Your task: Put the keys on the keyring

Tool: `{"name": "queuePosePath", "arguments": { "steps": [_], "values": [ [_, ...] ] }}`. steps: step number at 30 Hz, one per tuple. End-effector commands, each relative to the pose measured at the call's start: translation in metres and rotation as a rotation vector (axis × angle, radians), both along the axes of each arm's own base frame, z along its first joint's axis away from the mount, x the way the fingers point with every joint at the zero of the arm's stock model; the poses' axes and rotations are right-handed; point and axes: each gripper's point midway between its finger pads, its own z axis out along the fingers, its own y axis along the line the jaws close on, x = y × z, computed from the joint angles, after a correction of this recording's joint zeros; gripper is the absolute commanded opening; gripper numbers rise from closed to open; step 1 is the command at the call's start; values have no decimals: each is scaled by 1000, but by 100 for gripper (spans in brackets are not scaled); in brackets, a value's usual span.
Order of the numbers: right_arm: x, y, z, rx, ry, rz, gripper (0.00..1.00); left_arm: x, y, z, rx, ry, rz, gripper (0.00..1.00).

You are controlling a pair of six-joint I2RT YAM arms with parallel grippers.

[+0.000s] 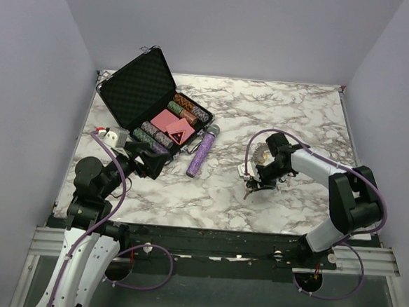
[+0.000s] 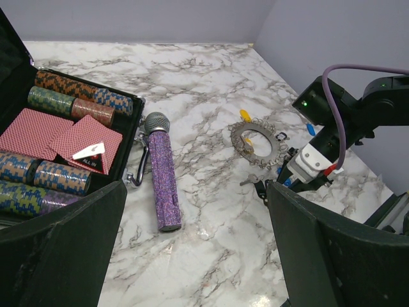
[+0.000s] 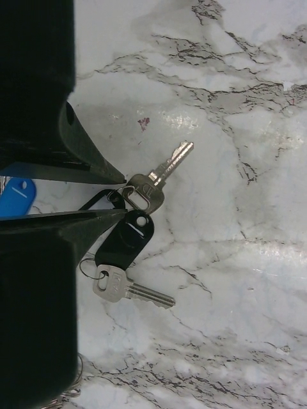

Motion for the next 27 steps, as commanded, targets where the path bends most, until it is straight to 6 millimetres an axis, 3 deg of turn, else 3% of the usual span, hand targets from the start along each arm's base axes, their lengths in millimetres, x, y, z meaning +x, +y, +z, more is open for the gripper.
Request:
{"name": "queuePosePath", "arguments": {
  "steps": [1,13,17,19,27],
  "values": [
    [-2,1,-4,-7,13,9,29,0,-1,-2,2,-4,-11,99],
    [-10,1,-8,-8,39,22,20,0,-1,-3,3,-1,-9,99],
    [-14,1,-10,-12,54,26,12,0,-1,-3,3,-1,-9,99],
    [-16,1,-9,-13,55,26,1,0,-1,-3,3,1,-9,99],
    [-27,-3,-1,-24,91,5,1,1,-1,-3,3,-1,-9,99]
  ]
}}
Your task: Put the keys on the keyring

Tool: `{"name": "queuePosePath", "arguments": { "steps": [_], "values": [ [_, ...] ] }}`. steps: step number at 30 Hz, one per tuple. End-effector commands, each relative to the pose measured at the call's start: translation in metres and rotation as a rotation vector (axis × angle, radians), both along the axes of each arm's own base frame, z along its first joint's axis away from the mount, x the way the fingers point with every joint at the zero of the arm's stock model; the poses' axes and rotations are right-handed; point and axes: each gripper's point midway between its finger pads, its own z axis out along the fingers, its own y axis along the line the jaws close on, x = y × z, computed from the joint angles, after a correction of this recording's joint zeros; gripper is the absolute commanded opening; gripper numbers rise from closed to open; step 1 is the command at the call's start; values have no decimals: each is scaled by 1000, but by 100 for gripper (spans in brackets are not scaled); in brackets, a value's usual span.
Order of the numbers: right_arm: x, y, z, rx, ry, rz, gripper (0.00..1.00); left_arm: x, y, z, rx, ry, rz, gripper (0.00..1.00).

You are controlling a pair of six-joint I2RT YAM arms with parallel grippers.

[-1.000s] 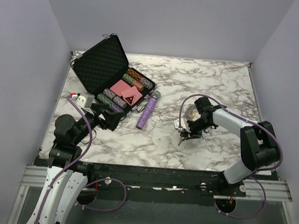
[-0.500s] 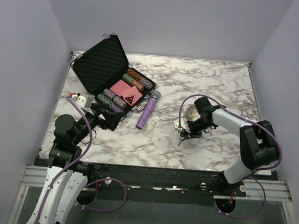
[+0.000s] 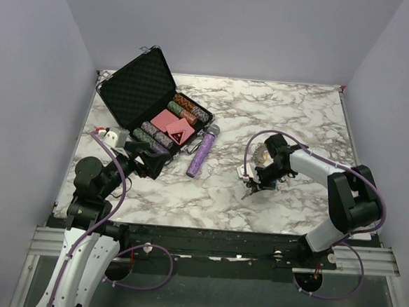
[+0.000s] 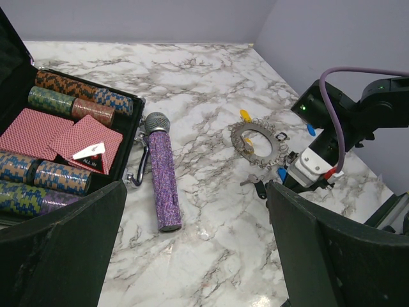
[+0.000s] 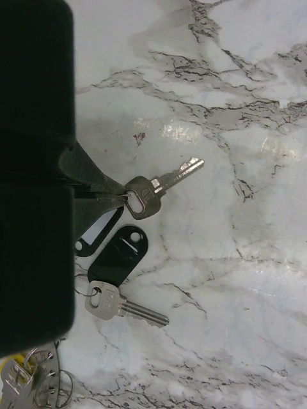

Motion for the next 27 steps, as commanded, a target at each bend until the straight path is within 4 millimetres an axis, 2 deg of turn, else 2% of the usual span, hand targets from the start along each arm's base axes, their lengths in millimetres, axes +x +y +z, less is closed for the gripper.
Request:
{"name": "queuePosePath", "arguments": {
  "steps": [1,13,19,22,27],
  "values": [
    [-22,-5,3,-18,68,-3,1,1,0,-2,3,-3,-7,99],
    [-41,-2,31,17,150,-48,1,-2,-4,-2,-5,-3,-32,99],
    [-50,7,56,87,183,-58,1,-3,-7,-1,-7,2,-50,99],
    [-53,13,69,128,196,-67,1,-7,-11,0,9,-11,-93,99],
    [-59,20,91,179,235,-71,1,-19,-34,-3,15,14,-260,99]
  ]
}}
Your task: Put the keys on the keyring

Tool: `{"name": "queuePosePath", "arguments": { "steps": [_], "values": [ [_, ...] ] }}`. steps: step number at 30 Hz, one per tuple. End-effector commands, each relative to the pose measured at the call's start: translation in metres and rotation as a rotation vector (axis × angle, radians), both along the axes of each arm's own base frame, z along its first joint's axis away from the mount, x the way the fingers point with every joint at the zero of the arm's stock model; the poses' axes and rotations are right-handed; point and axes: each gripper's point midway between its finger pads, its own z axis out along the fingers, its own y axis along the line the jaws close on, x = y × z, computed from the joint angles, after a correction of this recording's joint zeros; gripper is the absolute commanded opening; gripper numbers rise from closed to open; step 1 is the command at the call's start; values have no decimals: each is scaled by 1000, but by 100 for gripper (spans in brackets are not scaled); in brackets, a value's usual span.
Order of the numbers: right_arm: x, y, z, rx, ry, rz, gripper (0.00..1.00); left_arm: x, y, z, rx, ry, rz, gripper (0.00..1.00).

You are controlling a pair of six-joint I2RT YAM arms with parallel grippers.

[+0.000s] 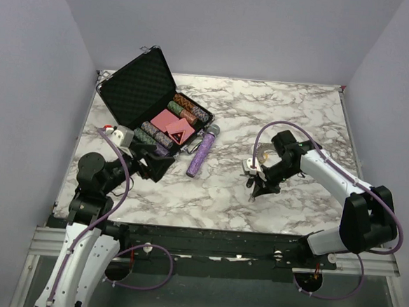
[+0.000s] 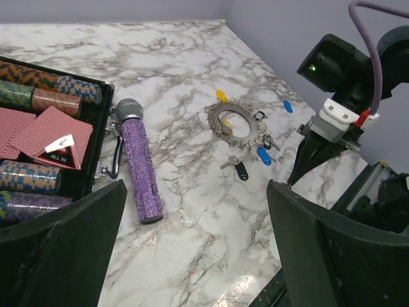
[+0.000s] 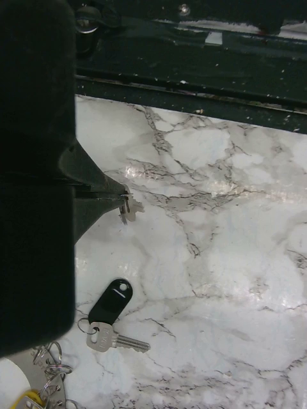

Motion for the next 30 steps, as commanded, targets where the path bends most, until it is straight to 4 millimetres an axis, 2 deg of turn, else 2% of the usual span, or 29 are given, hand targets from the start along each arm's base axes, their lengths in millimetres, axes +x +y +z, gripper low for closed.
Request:
{"name": "queuePosePath", "arguments": {
  "steps": [1,9,14,22,27,30],
  "values": [
    [-15,14,31,94,70,2,1,-16,-28,0,13,4,-205,99],
    [-38,28,57,241,151,30,1,-56,-71,-10,39,-24,-396,93],
    [-47,33,66,306,186,44,1,-73,-91,-15,9,-53,-424,90],
    [-53,36,73,354,197,51,0,-83,-127,-45,-9,-49,-412,89],
    [-54,36,75,363,184,58,1,-76,-130,-62,-31,-18,-333,97],
    [-54,36,75,367,186,54,1,-74,-125,-64,-98,-19,-305,99]
  ]
}}
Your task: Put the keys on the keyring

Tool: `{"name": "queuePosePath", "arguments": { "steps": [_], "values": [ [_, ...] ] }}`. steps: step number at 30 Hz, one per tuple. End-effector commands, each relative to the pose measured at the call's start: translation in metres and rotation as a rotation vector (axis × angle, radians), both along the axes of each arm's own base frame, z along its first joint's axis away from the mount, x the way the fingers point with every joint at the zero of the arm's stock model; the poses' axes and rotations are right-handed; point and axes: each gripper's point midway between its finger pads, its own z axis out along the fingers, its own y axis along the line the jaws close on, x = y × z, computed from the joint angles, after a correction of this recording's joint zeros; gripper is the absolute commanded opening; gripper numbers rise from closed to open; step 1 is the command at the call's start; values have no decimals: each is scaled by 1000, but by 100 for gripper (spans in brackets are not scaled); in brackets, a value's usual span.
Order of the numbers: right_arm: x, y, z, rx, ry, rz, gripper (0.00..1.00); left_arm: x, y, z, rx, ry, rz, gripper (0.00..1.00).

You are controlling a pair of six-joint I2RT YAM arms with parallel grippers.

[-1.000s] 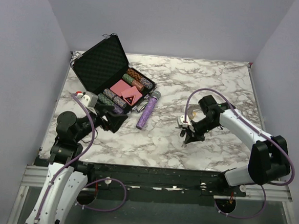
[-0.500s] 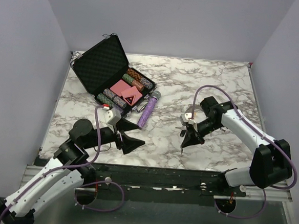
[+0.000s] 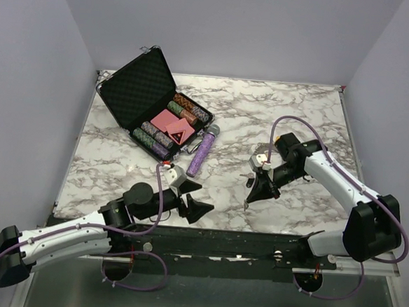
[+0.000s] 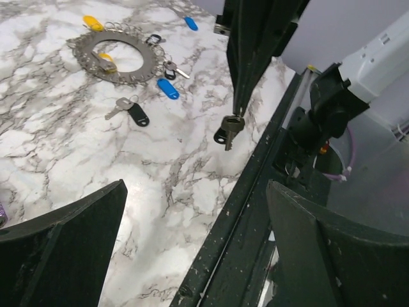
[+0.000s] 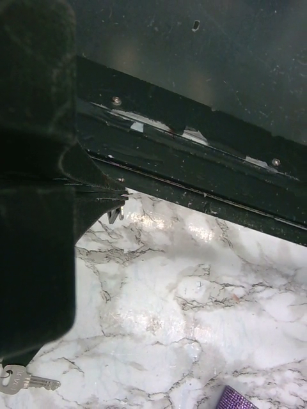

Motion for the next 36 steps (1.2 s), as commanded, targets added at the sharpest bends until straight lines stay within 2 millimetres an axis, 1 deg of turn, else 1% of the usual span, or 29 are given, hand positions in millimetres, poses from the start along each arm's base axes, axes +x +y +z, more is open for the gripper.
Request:
{"name": "queuePosePath", "arguments": {
  "steps": [1,4,6,10,13,16,22,24,26,28,29,36],
  "values": [
    [-9,4,10,59,10,10,1,19,10,20,-177,-16,144,99],
    [-10,4,11,62,10,10,1,16,15,21,-249,-33,147,99],
    [-10,5,11,64,7,8,1,14,18,19,-279,-40,140,96],
    [-8,5,11,67,16,-2,1,6,16,13,-259,-57,95,91],
    [-8,6,10,66,26,-6,1,3,14,9,-235,-91,69,91],
    [-8,6,8,63,41,-11,1,2,14,9,-222,-134,61,91],
    [-7,7,6,57,49,-15,1,9,18,10,-232,-143,108,95],
    [-6,7,5,57,47,-15,1,12,21,13,-271,-131,134,99],
    [-6,7,5,57,47,-16,1,15,25,13,-311,-112,161,99],
    [-6,7,6,58,48,-16,1,16,28,20,-356,-103,176,99],
    [-5,7,5,57,47,-18,1,16,30,11,-348,-94,183,99],
    [-5,7,4,54,49,-19,1,14,29,8,-317,-99,170,99]
  ]
}}
